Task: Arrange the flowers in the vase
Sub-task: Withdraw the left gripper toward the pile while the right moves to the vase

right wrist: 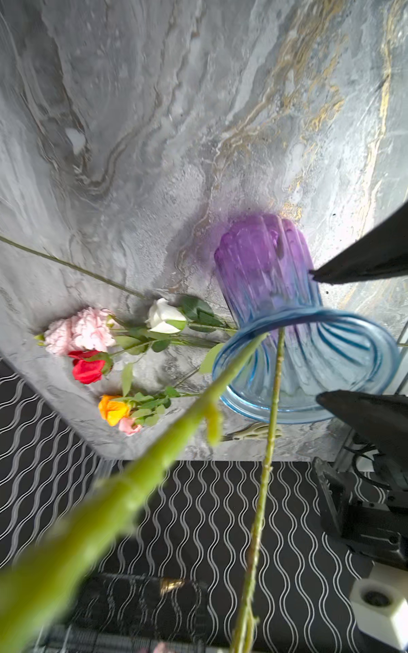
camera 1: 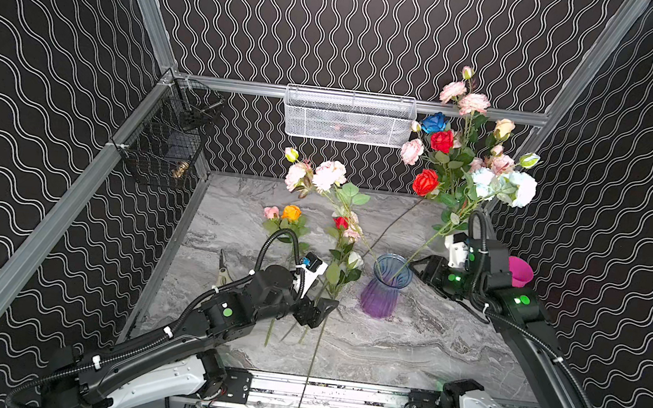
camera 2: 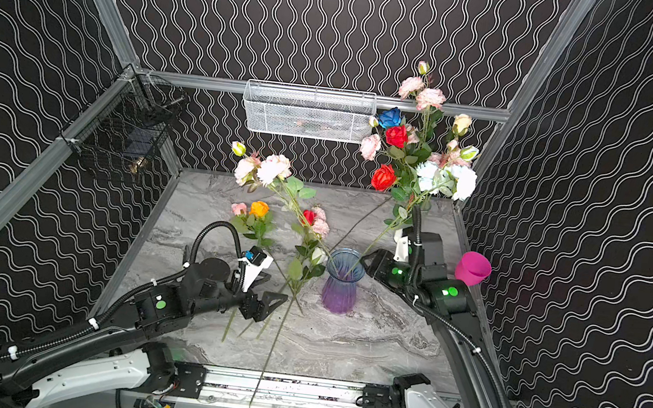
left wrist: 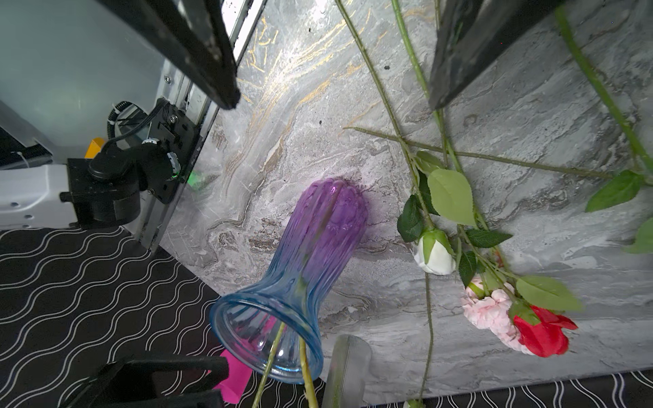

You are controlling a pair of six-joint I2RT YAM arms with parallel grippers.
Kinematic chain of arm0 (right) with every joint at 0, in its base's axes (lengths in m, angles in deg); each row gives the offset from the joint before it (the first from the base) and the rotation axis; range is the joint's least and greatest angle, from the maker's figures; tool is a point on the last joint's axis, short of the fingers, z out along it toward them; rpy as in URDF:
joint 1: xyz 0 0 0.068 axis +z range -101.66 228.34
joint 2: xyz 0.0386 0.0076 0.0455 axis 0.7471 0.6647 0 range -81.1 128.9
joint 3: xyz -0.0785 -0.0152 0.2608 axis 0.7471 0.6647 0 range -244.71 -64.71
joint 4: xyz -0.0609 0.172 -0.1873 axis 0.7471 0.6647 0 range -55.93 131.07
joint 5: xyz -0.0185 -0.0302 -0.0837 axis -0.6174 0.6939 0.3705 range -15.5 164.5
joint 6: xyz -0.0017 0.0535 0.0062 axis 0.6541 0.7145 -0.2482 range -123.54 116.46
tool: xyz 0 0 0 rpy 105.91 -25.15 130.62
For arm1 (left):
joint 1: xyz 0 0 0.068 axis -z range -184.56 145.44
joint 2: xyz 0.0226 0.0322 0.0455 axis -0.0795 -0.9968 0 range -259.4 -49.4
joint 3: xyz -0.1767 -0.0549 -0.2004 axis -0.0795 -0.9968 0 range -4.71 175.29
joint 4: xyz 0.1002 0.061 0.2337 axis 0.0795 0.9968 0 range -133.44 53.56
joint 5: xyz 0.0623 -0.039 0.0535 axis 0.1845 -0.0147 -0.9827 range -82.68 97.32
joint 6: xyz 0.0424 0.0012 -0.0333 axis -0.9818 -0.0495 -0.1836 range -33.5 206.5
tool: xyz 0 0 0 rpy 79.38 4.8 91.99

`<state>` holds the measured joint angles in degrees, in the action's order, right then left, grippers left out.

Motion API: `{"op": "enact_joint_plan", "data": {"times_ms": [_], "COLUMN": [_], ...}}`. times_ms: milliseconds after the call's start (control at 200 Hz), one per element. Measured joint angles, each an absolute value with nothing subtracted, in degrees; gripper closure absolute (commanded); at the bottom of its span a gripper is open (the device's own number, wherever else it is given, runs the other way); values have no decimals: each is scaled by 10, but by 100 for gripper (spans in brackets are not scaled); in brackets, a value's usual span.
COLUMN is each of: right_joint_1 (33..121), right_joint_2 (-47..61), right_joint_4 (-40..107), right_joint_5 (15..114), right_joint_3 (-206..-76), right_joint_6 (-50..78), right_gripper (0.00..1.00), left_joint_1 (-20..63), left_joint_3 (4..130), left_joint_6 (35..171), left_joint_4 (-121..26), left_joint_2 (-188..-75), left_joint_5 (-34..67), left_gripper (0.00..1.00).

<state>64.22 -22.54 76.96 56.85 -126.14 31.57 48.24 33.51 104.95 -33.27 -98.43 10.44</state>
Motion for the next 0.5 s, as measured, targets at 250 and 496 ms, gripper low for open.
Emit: {"op": "enact_joint_plan", "data": {"times_ms": [250,496], "right_joint_1": [675,697], "right_joint_2": [-192,-162], "right_joint_4": [785,794], "right_joint_5": [621,646], "right_joint_3": [-1270,-1276], "right_joint_6": [321,322], "right_gripper": [56,73], "left_joint_1": [482,483], "left_joint_3": [326,322], "left_joint_6": [1056,1058], "left_joint_4": [-331,-333], "left_joint_2": [-946,-940], "left_joint_5": [95,102], "left_gripper": [13,13]}}
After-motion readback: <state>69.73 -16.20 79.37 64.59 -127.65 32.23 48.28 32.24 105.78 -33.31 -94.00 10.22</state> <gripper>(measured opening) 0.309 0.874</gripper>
